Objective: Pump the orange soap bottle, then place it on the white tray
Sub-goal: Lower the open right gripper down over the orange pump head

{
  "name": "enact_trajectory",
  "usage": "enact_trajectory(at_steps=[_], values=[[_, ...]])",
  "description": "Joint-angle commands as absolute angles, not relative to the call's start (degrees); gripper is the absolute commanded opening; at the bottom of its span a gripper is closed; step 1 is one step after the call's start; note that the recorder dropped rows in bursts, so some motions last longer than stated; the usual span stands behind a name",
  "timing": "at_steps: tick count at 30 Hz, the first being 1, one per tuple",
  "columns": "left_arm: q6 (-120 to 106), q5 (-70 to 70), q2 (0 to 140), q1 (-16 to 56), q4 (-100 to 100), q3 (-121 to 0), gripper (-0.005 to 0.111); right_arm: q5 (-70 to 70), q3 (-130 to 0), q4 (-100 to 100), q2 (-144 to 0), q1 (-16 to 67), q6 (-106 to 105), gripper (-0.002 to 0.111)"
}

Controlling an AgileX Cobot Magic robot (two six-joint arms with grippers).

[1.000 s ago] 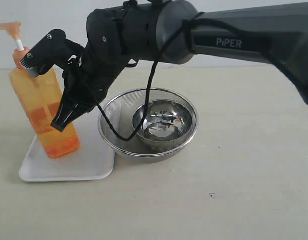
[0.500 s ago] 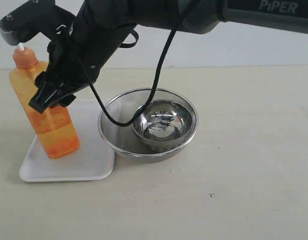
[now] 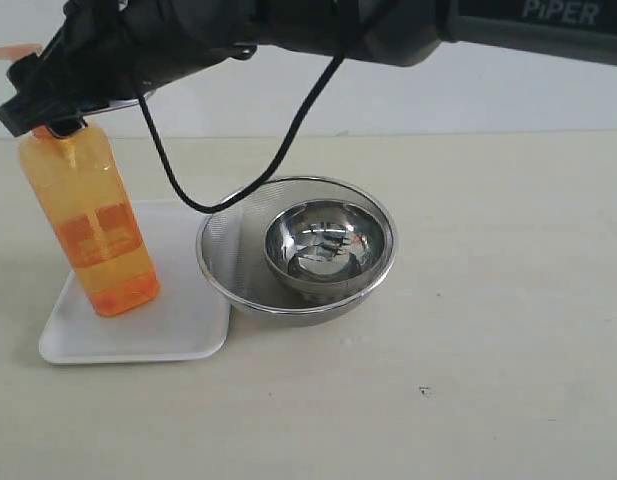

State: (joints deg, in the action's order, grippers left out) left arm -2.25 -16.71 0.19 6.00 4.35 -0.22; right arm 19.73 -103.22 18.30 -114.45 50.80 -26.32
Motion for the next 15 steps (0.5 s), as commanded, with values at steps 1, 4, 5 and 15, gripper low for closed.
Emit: enact_trajectory(at_steps=[1,4,5,15], values=[[-2.61,-16.77,0.0,5.9,5.0,0.0,0.005,15.82,-103.47,20.53,-114.66,50.94,-26.02,0.068],[-2.61,-16.77,0.0,5.9,5.0,0.0,0.005,14.3,-103.47,20.64,-116.03,51.48,-26.41,0.068],[-2.61,-16.77,0.0,5.9,5.0,0.0,0.005,14.18,-103.47,20.64,-116.29,51.9,-26.55,0.068],[-2.61,-16.77,0.0,5.9,5.0,0.0,0.005,7.74,-103.47,20.76,-118.45,53.81,-26.59,0.068]])
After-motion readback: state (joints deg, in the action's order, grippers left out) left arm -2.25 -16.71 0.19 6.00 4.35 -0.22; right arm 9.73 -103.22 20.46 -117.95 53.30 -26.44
